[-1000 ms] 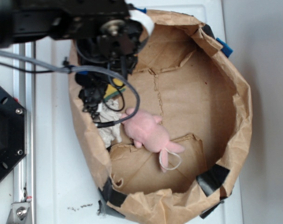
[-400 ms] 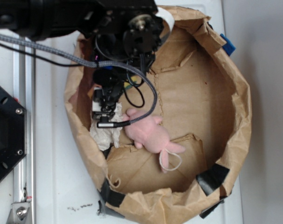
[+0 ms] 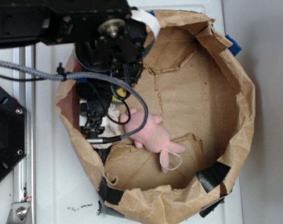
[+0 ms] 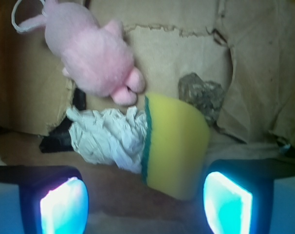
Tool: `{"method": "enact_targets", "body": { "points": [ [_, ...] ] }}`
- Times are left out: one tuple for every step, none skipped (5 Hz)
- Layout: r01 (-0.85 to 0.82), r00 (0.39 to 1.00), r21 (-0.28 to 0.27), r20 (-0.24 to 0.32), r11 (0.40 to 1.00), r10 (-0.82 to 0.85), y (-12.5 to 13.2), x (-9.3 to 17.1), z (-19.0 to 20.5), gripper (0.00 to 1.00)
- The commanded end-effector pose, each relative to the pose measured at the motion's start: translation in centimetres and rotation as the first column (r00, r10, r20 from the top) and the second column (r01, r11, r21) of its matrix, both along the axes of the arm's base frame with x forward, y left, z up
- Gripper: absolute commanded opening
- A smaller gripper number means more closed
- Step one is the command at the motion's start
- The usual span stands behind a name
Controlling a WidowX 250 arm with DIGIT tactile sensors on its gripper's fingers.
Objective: Grab the green sponge.
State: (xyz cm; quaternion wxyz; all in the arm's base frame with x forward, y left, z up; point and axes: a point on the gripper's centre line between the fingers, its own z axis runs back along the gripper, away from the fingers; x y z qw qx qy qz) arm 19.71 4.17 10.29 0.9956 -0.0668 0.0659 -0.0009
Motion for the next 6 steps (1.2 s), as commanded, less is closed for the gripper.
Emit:
{"method": "enact_targets", "body": {
  "points": [
    [-0.094,0.994,0.024,0.061,0.995,0.092,1.2,1.3,0.6,1.0],
    [-0.099,0.994,0.053,0.062,0.994,0.096,1.5,1.7,-0.2,1.0],
    [-0.084,0.995,0.109,0.07,0.99,0.077,1.7,1.4,-1.6,1.0],
    [-0.039,0.998,0.167,0.057,0.985,0.03,1.6,1.1,-3.3,1.0],
    [0.02,0.999,0.181,0.044,0.983,-0.029,0.4,0.1,-4.2,1.0],
    [0.068,0.997,0.153,0.03,0.986,-0.073,-0.7,0.2,-4.8,1.0]
  ]
}}
